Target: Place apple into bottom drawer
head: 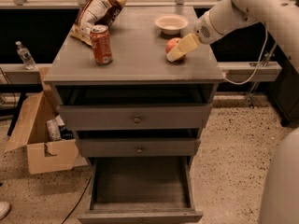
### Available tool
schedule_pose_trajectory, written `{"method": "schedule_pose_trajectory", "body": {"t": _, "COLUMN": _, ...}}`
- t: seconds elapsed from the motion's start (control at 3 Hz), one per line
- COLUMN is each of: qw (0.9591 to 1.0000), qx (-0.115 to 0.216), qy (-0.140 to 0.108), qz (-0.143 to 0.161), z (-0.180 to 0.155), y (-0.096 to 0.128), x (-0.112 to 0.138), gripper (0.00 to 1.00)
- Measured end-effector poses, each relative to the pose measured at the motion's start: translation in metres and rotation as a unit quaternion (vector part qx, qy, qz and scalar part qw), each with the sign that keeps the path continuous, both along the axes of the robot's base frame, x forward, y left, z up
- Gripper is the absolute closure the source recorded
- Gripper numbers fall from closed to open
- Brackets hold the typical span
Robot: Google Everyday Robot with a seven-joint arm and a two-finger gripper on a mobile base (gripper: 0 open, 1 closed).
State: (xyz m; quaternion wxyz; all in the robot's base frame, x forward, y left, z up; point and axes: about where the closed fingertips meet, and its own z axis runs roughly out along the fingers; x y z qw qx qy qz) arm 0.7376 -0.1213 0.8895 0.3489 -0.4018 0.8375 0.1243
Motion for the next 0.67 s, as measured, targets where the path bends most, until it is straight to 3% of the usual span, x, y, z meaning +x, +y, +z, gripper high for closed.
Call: {"method": "schedule_pose_trajectory", "body": {"t": 0.67, "qw": 0.9998, "qx": 0.001, "qy": 0.017, "qz": 0.009, "z": -0.0182, "y": 0.0197, "x": 0.0152, "gripper": 0.0}}
